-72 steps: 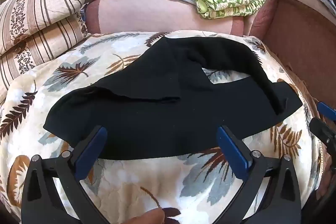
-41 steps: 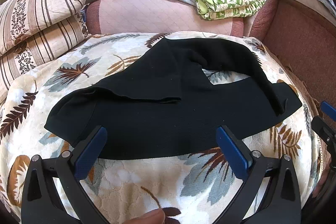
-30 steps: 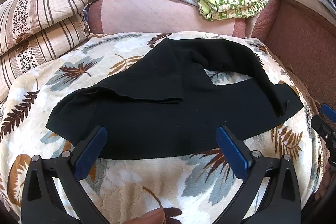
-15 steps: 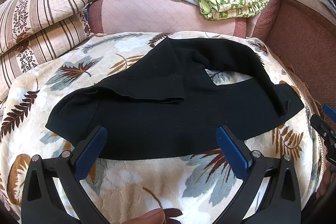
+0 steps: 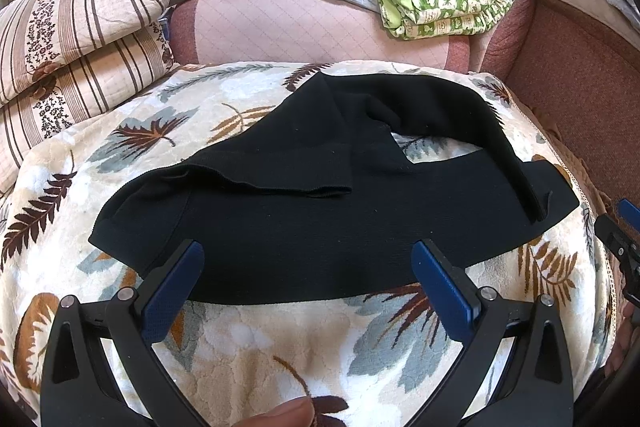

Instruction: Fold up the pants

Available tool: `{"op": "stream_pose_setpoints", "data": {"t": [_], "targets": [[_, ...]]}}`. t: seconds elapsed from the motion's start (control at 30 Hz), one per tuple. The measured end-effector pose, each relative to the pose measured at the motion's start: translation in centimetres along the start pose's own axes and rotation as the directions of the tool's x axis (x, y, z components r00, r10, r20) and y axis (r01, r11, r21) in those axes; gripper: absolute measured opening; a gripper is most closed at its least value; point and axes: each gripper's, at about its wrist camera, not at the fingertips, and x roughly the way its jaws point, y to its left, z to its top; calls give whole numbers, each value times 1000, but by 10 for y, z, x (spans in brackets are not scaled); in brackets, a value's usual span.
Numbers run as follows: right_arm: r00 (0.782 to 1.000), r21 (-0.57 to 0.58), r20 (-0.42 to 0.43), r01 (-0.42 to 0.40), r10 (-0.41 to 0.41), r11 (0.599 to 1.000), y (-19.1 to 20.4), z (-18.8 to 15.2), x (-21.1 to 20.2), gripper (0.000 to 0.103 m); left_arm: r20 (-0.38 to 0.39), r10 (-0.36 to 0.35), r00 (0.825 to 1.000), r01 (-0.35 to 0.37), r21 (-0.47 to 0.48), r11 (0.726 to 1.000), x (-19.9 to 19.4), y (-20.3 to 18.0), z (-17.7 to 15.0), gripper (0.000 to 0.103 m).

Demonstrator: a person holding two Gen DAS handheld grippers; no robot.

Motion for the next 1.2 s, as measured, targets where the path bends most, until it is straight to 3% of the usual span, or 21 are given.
{"op": "stream_pose_setpoints", "data": {"t": [0.37,0.7,0.97,1.07,1.17,1.2], "targets": [[1000,43,0,16,-16,999,-12,1,1,103,-9,13,1000,-13,-6,1000,1,2,0,103],[999,111,14,42,-44,993,-49,9,1,103,-30,44,999,-45,-15,999,7,5,-2,103],[994,-56,103,42,-36,998,-78,37,15,103,-40,44,998,-44,-10,999,9,5,-2,103],[998,49,50,28,-31,998,-100,32,24,102,-39,-15,999,13,-42,999,8,10,0,103],[993,202,112,-49,26,978,-130,32,10,102,-5,-170,985,168,-137,976,2,27,6,103],[991,271,116,-89,59,959,-143,30,8,103,10,-188,982,187,-162,969,-1,33,9,103]]}}
